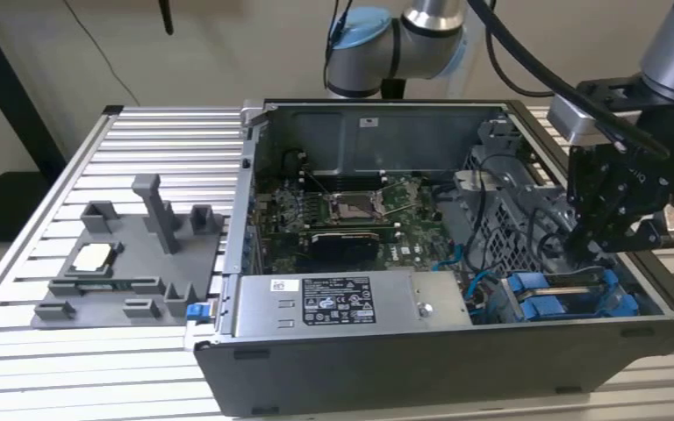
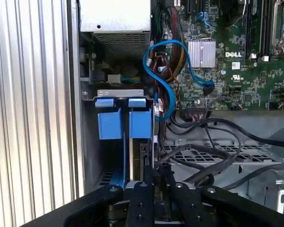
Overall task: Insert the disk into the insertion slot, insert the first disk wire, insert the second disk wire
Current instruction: 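Insert the first disk wire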
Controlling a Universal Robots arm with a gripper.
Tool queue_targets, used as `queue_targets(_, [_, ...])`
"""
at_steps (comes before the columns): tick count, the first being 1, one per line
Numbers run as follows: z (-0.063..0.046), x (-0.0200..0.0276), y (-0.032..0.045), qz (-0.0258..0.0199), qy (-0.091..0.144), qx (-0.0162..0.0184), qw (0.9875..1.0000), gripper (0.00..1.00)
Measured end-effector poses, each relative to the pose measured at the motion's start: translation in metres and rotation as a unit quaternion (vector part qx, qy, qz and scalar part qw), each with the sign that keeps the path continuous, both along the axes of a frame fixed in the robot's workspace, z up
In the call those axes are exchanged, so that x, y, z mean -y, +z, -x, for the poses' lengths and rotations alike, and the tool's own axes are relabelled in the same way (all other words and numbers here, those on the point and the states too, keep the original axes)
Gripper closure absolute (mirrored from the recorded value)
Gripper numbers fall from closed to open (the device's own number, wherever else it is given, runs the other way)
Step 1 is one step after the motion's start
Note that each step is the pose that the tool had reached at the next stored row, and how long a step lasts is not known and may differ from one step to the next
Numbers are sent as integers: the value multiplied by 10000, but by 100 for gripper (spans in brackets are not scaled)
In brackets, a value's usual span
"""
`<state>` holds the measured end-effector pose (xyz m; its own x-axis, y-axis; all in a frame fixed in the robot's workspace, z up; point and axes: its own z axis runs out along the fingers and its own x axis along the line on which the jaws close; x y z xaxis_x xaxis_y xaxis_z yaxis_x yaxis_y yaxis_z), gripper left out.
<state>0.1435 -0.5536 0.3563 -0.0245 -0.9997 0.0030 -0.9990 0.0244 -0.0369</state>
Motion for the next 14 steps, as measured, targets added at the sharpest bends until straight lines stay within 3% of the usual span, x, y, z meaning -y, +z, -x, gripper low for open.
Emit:
queue_targets(6, [-18,36,-29,37,0,0,10000,81])
queue_targets(14, [-48,43,-88,56,0,0,10000,81])
